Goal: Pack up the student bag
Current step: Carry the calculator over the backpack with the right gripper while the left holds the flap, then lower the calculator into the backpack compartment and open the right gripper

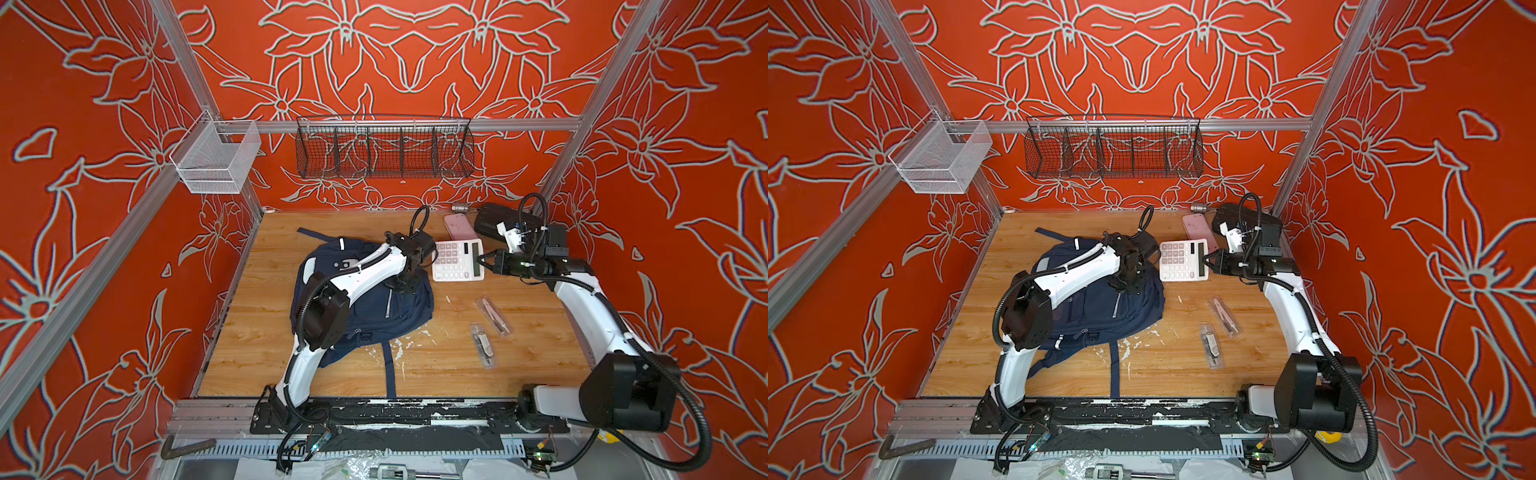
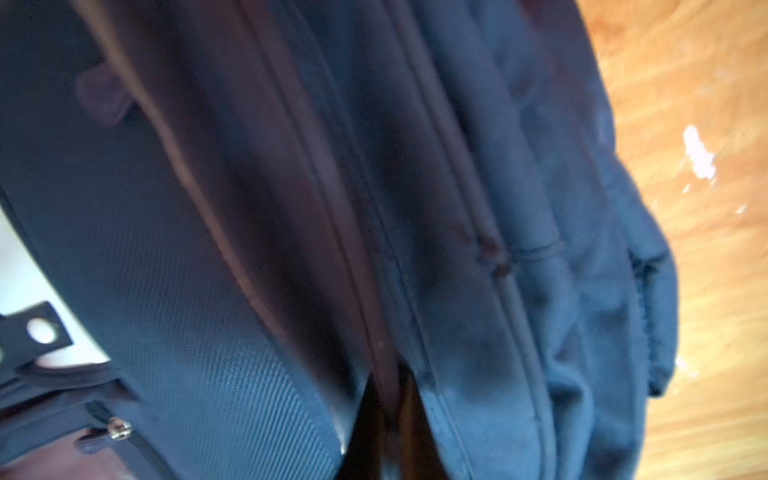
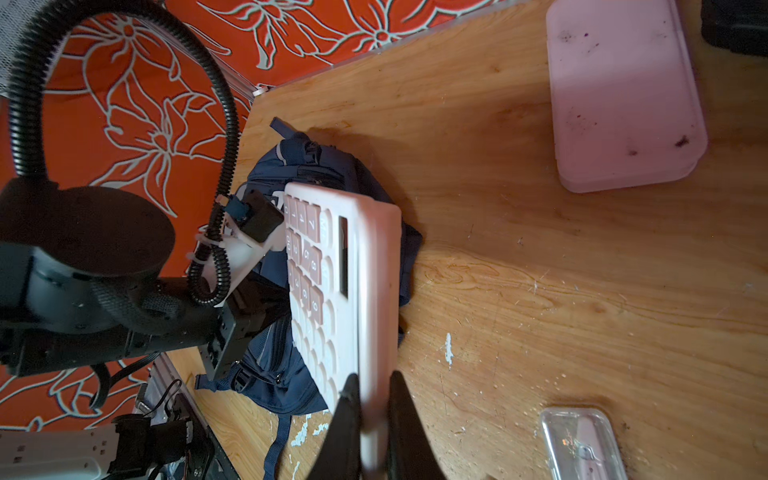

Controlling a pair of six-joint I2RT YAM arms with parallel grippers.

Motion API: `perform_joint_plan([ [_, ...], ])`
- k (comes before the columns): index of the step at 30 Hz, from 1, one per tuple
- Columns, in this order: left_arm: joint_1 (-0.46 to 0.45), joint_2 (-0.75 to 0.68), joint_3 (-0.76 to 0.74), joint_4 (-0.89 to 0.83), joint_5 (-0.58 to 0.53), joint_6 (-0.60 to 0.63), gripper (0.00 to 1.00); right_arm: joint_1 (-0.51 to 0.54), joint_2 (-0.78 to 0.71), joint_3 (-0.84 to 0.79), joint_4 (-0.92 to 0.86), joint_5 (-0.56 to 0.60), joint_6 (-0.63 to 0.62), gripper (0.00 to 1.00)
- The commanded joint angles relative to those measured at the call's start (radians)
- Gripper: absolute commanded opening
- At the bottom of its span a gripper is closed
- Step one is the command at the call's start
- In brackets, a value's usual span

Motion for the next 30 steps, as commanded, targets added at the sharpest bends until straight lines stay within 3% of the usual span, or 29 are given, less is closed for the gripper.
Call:
perform_joint_plan([
  [1, 0.001, -0.071, 0.059, -0.087, -0.058, 0.03, 0.0, -0.001, -0.008, 0.023, -0.05, 0.02, 0.04, 0.0],
  [8, 0.046, -0.378, -0.068, 0.121, 0.025, 0.083, 0.0, 0.026, -0.022, 0.032, -0.115, 0.004, 0.116, 0.0],
  [15, 0.148, -0.618, -0.346, 0.369, 0.215, 0.027, 0.0, 0.196, -0.02, 0.024, -0.064, 0.035, 0.278, 0.0],
  [20, 0.153, -0.679, -0.411, 0.423, 0.242, 0.038, 0.0, 0.281, 0.013, -0.006, 0.052, 0.049, 0.472, 0.0],
  [30, 0.153, -0.661, -0.424, 0.462, 0.271, 0.005, 0.0, 0.448, 0.169, 0.056, 0.155, 0.117, 0.624, 0.0],
])
